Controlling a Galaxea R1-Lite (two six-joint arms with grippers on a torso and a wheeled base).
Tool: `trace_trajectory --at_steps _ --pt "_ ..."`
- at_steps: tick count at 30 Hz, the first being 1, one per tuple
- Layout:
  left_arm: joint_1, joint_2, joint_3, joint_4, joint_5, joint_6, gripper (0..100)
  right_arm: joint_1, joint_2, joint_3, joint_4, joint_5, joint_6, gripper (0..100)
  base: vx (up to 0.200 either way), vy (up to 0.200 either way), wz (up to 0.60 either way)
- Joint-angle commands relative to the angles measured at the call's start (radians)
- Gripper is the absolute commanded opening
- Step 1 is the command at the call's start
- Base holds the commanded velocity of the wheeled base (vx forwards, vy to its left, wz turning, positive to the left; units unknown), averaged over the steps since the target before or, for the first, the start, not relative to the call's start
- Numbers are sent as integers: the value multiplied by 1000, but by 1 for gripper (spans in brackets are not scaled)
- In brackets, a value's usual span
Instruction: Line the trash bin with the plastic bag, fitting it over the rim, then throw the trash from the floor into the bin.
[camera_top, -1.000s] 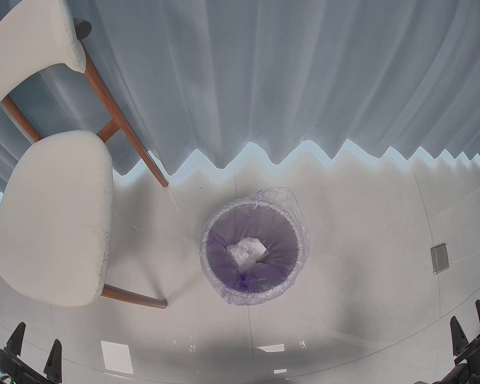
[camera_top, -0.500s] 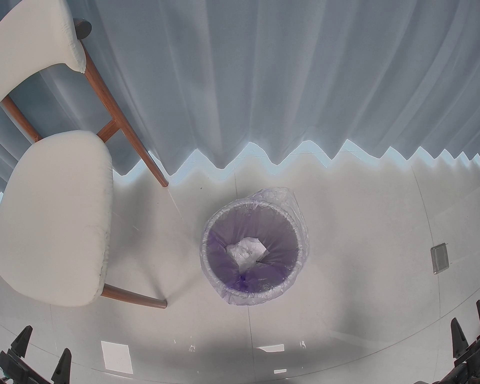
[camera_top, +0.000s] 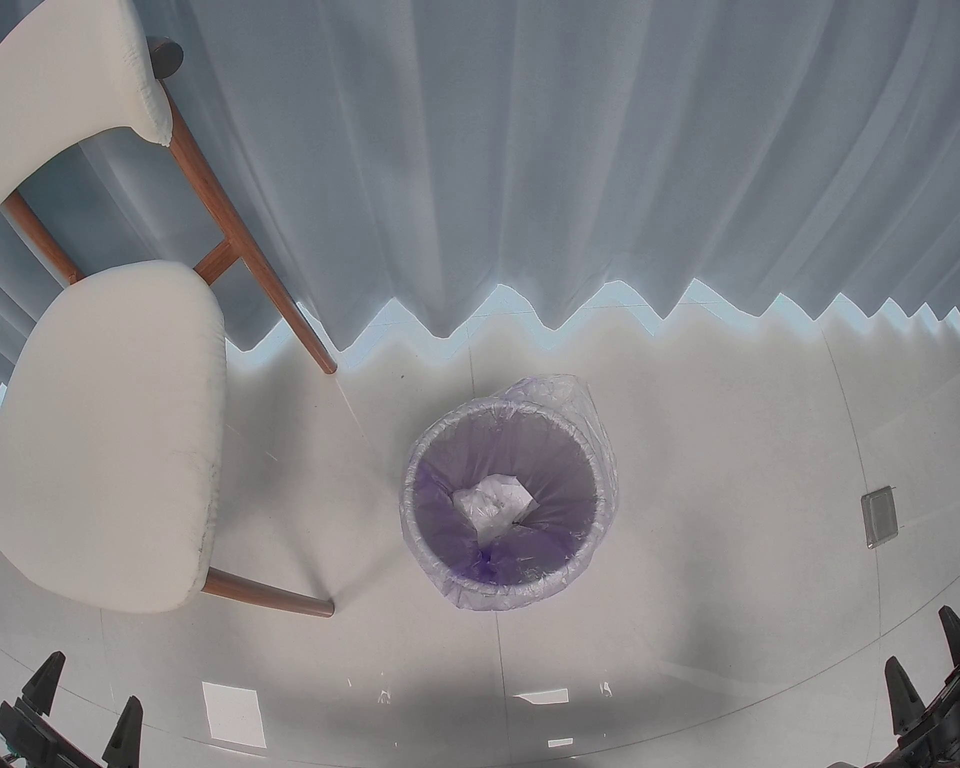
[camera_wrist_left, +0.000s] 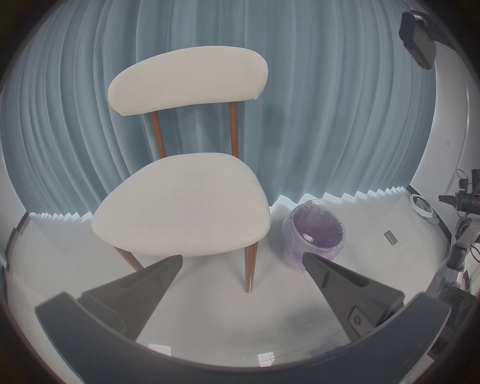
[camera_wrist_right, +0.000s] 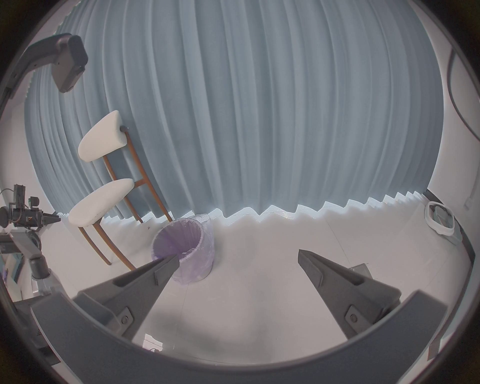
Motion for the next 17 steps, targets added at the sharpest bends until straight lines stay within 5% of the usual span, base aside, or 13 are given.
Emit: trace_trajectory --at_steps 1,17 --pt "0 -13 17 0 -3 -2 100 -2 -10 16 -2 -65 18 100 0 0 0" --pt "2 -13 17 3 0 10 100 -2 -10 16 -1 -65 4 100 0 0 0"
